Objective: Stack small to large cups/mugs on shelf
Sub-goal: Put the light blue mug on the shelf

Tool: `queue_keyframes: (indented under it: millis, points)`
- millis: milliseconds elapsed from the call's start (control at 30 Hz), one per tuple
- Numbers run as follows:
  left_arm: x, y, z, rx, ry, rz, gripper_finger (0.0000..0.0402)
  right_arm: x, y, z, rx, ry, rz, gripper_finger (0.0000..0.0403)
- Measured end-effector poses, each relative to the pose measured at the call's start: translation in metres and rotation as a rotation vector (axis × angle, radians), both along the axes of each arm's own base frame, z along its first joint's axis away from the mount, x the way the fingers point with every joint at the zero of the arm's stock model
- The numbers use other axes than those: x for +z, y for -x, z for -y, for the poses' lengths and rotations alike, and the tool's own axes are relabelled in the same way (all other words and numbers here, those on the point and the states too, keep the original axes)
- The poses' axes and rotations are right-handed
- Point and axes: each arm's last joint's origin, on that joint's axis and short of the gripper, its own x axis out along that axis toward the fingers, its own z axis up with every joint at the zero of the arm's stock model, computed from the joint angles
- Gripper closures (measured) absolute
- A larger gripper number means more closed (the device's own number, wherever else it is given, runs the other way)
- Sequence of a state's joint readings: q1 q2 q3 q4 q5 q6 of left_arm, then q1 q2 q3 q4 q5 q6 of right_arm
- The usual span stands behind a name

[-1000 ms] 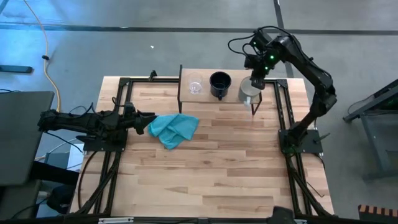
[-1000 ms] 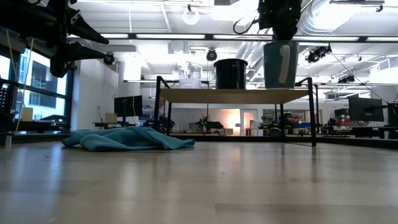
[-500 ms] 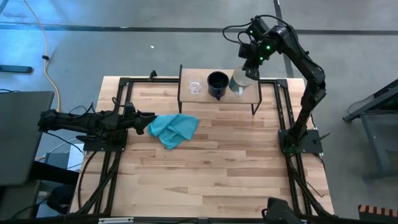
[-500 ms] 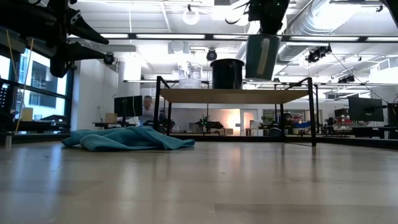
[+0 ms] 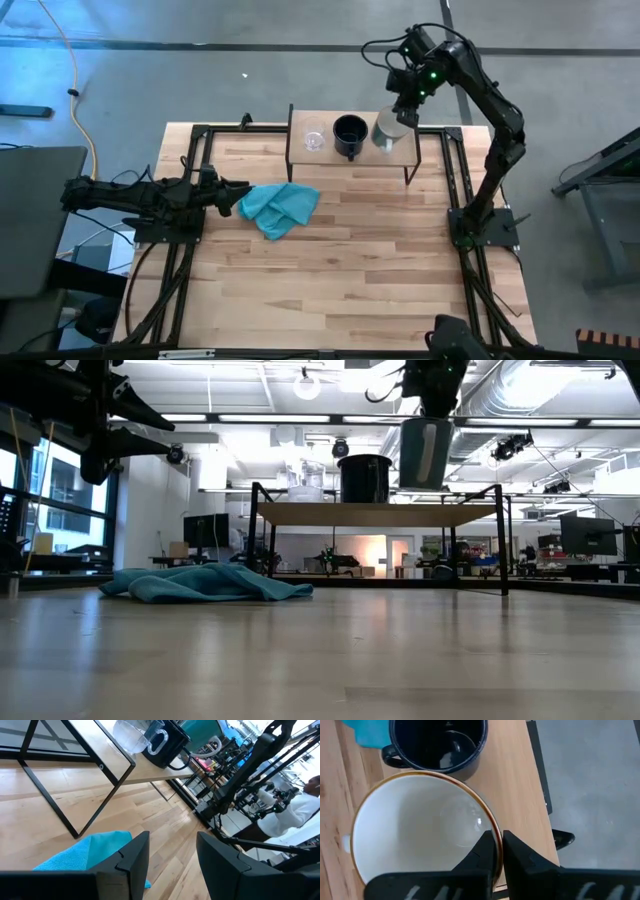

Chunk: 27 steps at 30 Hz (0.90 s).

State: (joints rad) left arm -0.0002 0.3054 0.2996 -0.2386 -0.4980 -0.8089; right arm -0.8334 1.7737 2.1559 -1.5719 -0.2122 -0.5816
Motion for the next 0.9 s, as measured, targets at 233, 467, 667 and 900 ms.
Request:
queue_keyframes:
  millis: [233, 467, 667, 900]
  points:
    - [0.0, 0.0, 0.0, 0.0, 0.0, 0.0, 0.025, -0.009, 0.002, 0.004, -0.017, -0.027, -0.026, 0.0403]
    - [0.0, 0.0, 0.0, 0.0, -0.001, -0.004, 0.025, -0.028, 0.0, 0.007, -0.019, -0.08, -0.083, 0.0403]
    - [-0.002, 0.001, 0.0, 0.005, -0.004, -0.02, 0.025, -0.03, 0.002, 0.009, -0.02, -0.081, -0.09, 0.0403]
    - [-0.002, 0.001, 0.0, 0.018, -0.008, -0.028, 0.025, -0.03, 0.004, 0.011, 0.0, -0.064, -0.1, 0.0403]
